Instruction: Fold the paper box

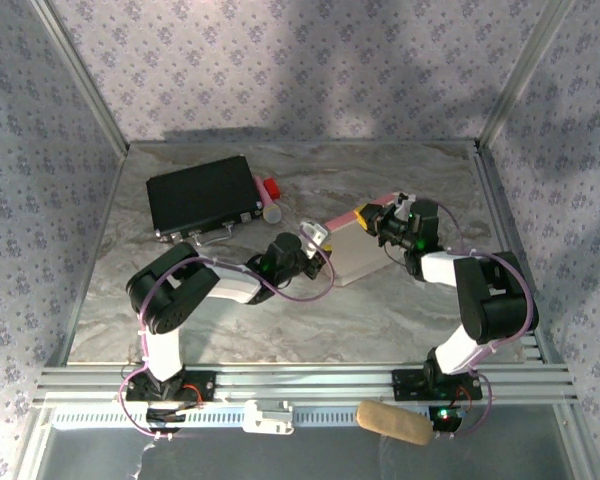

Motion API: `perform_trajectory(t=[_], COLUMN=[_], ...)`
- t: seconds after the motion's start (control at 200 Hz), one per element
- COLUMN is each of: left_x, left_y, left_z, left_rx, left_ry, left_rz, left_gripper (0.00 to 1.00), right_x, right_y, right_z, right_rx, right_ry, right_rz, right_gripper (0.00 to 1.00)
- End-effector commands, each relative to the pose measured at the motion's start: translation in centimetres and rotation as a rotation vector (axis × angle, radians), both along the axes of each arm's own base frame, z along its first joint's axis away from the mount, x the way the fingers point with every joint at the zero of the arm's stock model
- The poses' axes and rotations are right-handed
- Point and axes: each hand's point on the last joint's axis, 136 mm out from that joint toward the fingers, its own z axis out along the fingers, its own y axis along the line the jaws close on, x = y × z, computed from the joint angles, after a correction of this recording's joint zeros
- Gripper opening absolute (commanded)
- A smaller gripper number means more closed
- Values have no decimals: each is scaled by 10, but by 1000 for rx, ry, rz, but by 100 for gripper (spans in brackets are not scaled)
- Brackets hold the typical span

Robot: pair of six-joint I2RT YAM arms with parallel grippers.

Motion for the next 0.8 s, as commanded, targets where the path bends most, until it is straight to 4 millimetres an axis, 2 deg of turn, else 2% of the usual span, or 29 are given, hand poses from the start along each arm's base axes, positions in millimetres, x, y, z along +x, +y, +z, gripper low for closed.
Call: perform_trajectory(t=[0.0,0.085,0.2,0.35,0.445,0.515,0.6,0.685,0.8], left_x=[8,-10,-29,-41,-44,-39,-32,-33,-31], left_y=[-2,-1,15,42,58,72,85,87,87], left_z=[52,59,72,98,107,99,82,60,36], left_rx=[-84,-82,-127,-228,-260,-246,-247,-214,-205], left_ry=[-103,-72,-24,24,48,94,171,214,244], left_rz=[-2,-56,-66,-37,-7,36,73,78,95], left_gripper=[24,24,25,26,26,26,25,25,27], right_x=[-2,1,-5,-35,-57,-60,-52,-41,-27], right_y=[3,1,-3,-9,-4,8,31,47,51], right_z=[-9,-2,5,7,5,1,4,6,1], right_rx=[-15,-14,-63,-121,-164,-143,-89,-74,-74], right_ry=[53,53,98,202,260,273,250,232,222], right_rz=[36,29,20,11,10,3,20,38,44], right_gripper=[0,0,0,0,0,0,0,0,0])
